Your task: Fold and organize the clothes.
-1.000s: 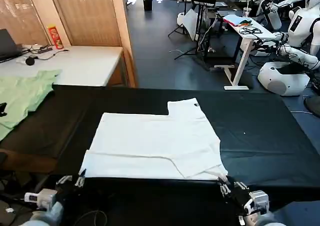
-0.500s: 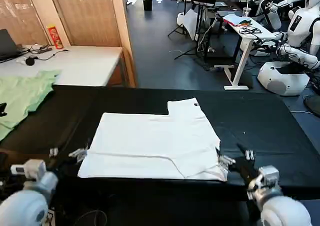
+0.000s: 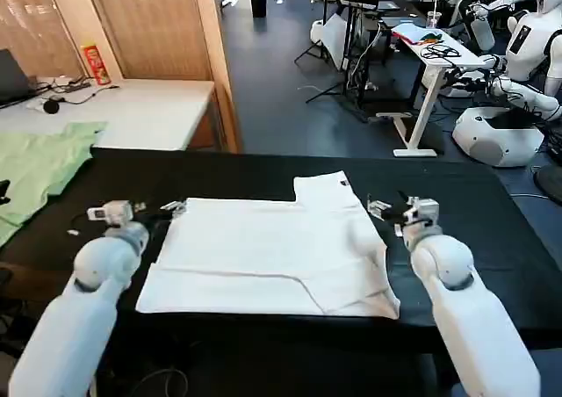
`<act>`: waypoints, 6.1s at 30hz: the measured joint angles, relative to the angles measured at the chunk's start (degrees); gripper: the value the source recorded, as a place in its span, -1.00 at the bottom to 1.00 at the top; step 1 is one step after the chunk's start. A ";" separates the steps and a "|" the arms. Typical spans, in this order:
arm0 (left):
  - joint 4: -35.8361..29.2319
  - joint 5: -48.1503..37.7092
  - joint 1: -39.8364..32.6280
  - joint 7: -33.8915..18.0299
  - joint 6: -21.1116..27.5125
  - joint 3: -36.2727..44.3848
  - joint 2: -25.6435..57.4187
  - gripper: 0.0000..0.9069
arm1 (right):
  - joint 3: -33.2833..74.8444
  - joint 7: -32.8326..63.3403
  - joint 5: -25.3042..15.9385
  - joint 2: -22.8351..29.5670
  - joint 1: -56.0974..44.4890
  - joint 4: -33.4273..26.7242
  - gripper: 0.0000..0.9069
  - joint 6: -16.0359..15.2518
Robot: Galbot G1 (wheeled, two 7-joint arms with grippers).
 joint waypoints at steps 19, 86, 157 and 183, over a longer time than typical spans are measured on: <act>14.52 1.63 -8.87 3.35 3.57 3.92 -2.83 0.94 | -3.21 -0.75 -0.31 5.92 9.28 -16.10 0.94 -1.58; -12.63 1.46 10.72 3.23 1.70 -3.31 8.19 -0.61 | 5.96 -1.36 9.38 -11.25 -18.92 20.25 -1.00 -0.87; -9.99 -2.36 15.42 -1.33 1.92 -9.57 -2.74 0.72 | 5.64 3.30 3.26 0.79 -15.94 11.71 0.76 -0.33; -5.02 15.39 13.59 4.32 -6.04 -6.16 -5.58 -1.00 | 7.71 5.68 -1.98 4.89 -18.62 11.01 -0.87 4.51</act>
